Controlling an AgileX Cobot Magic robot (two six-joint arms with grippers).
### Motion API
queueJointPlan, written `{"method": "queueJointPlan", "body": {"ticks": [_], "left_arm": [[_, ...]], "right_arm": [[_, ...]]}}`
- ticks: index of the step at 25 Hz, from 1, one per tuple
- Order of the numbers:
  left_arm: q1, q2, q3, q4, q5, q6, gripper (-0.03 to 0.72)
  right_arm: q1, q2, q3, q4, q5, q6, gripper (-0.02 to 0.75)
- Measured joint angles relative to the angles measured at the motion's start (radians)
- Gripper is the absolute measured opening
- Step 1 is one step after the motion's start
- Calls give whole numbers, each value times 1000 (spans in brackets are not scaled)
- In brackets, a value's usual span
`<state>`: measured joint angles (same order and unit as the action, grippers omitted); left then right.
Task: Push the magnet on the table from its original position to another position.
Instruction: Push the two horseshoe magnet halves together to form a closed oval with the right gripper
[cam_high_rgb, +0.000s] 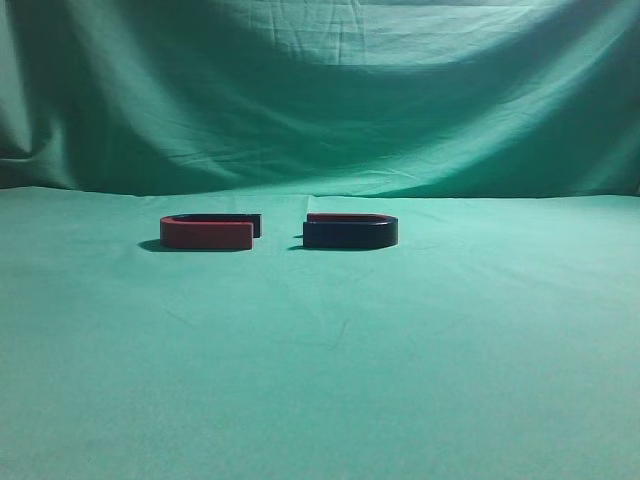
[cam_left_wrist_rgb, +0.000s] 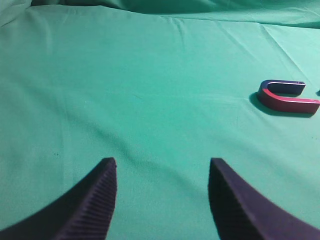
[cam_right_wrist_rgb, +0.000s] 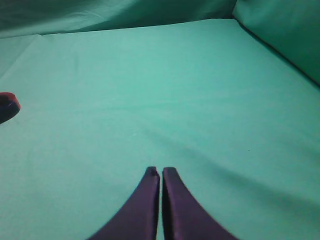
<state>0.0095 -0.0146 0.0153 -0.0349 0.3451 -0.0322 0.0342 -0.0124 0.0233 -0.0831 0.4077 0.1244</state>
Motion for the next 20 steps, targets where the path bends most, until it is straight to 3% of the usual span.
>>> {"method": "queueJointPlan", "body": {"ticks": [20], "left_arm": [[0,0,0,0,0,0,399]], "right_arm": [[0,0,0,-43,-3,-7,0]]}}
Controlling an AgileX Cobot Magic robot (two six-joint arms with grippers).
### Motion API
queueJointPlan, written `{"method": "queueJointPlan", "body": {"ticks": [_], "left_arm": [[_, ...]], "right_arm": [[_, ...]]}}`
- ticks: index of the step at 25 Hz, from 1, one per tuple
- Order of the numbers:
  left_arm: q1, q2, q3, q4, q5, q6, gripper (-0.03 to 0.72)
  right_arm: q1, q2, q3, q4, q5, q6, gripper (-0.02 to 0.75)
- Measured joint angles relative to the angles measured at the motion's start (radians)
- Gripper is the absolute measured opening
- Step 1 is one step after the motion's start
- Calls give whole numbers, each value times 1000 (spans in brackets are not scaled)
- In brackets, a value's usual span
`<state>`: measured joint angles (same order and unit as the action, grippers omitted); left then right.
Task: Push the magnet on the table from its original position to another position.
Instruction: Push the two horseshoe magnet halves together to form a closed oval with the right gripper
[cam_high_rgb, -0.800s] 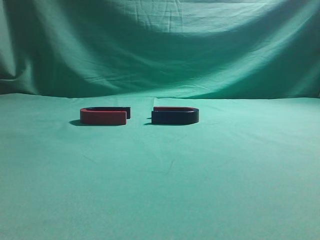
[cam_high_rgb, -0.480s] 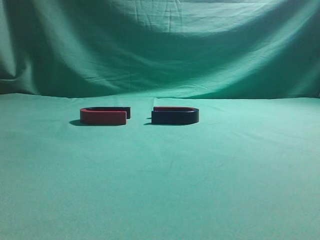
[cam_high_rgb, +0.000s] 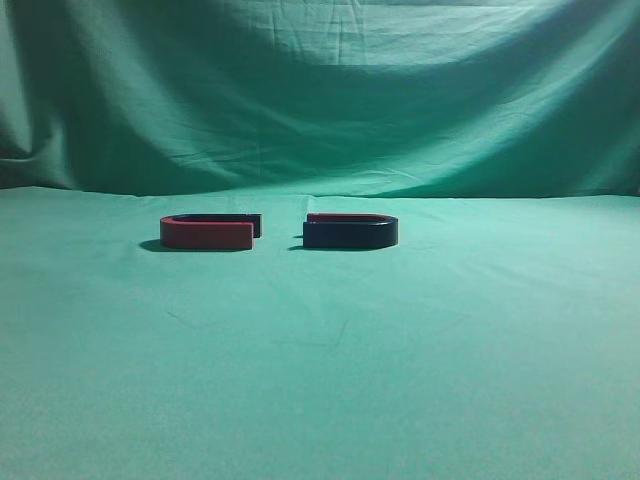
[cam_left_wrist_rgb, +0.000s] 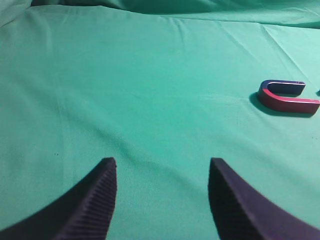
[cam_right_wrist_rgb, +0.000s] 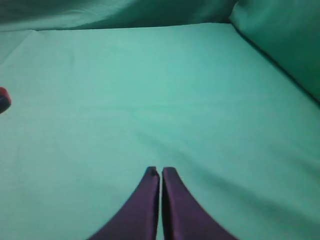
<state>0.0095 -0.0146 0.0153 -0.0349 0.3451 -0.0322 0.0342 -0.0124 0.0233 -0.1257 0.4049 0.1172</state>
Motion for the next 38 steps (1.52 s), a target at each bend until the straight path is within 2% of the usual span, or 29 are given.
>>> {"method": "queueJointPlan", "body": {"ticks": [4,11,14,16,20,29,31,35,38], "left_arm": [[0,0,0,0,0,0,399],[0,0,0,0,0,0,399],[0,0,0,0,0,0,399],[0,0,0,0,0,0,399],[0,0,0,0,0,0,399],[0,0,0,0,0,0,399],[0,0,0,0,0,0,399],[0,0,0,0,0,0,399],[0,0,0,0,0,0,399]], "right_arm": [[0,0,0,-89,-89,-21,0],[0,0,5,17,-566,106,0],[0,-2,5,28,-660,216,0],[0,-2,-30,32,-593,259,0],[0,78,-204,11,-367,273,0],[0,646,-547,-7,220,105,0],[0,766,-597,19,265,99,0],[0,942,-671,143,285,88,0],[0,1037,-728,232,298,-18,0]]}}
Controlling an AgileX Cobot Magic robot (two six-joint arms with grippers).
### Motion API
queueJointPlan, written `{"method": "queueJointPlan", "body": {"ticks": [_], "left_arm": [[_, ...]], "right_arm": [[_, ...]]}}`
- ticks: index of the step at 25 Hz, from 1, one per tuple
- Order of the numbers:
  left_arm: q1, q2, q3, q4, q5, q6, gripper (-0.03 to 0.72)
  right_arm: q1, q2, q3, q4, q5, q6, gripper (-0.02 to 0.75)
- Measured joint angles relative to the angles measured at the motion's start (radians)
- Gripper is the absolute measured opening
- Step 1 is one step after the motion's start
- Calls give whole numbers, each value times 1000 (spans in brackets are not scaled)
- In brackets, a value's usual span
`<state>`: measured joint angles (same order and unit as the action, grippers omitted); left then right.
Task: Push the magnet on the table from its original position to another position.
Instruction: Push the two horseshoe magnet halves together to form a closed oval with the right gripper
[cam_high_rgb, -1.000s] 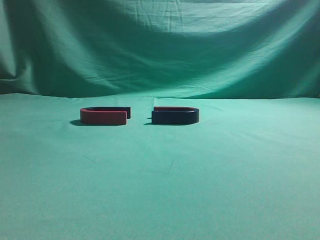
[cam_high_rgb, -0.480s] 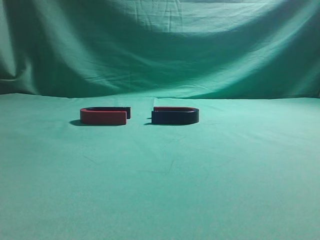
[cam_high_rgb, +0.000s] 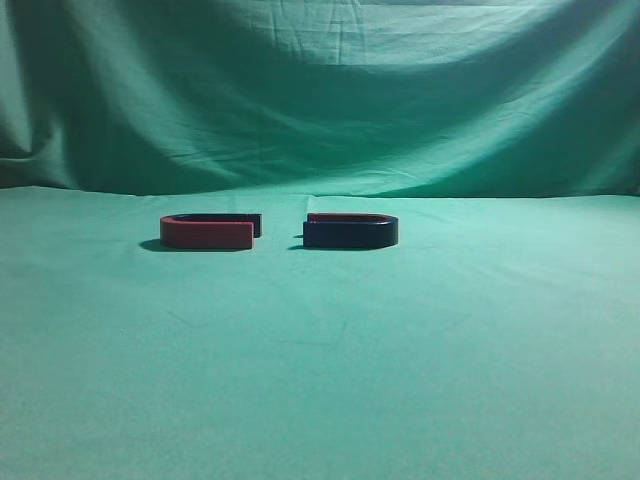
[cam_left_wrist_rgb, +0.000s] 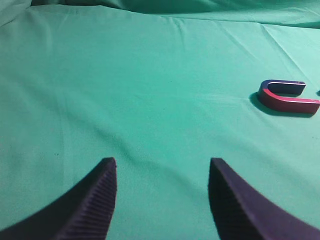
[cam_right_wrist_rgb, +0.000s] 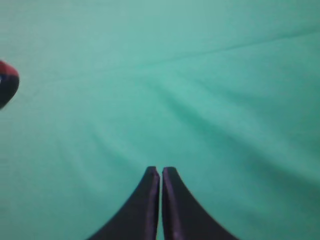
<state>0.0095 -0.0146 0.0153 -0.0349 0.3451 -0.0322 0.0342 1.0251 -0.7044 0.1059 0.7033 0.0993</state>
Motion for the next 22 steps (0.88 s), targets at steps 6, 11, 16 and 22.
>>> {"method": "queueJointPlan", "body": {"ticks": [6,11,16,22], "left_arm": [[0,0,0,0,0,0,399],[0,0,0,0,0,0,399],[0,0,0,0,0,0,399],[0,0,0,0,0,0,399]], "right_arm": [[68,174,-133,199,38,-237,0],[230,328,-200,220,-6,-255,0],[298,553,-357,220,24,-233,0],[344,778,-554,198,53,-187,0]]}}
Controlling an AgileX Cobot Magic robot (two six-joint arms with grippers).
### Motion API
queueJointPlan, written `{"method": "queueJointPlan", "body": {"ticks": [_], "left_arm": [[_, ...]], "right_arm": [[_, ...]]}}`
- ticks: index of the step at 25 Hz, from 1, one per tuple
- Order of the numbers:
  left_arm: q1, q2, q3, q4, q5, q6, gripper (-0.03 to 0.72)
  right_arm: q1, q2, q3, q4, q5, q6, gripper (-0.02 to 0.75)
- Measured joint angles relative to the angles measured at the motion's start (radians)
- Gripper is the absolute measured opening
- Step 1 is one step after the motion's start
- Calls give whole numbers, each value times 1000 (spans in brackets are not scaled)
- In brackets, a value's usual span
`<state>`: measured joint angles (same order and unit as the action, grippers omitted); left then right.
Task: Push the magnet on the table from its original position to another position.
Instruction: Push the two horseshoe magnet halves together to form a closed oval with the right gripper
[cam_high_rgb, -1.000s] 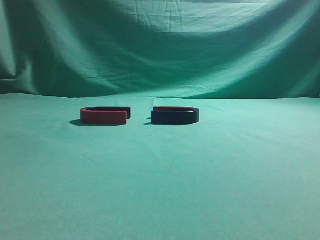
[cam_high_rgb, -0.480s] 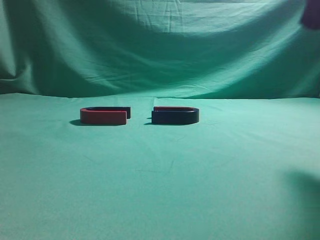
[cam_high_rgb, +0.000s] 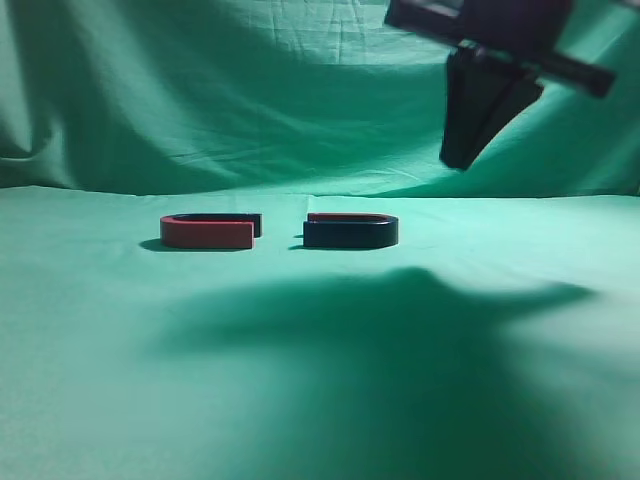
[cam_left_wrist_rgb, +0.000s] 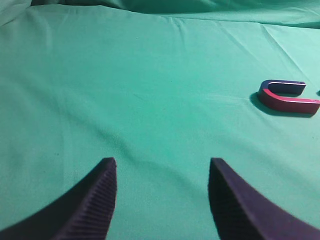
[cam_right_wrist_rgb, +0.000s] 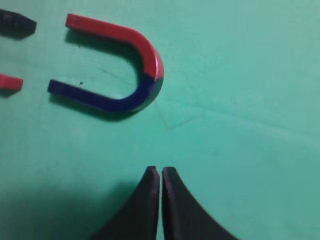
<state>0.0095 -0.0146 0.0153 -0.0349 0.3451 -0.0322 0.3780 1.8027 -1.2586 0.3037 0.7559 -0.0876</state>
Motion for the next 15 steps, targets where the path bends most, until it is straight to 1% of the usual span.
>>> {"method": "queueJointPlan", "body": {"ticks": [5,11,15], "left_arm": [[0,0,0,0,0,0,399],[0,0,0,0,0,0,399],[0,0,0,0,0,0,399]], "right_arm": [[2,172,-155,-77,42,68,0],[2,298,-288,-99,55,83,0],[2,329,-331,-102,58,83,0]]}}
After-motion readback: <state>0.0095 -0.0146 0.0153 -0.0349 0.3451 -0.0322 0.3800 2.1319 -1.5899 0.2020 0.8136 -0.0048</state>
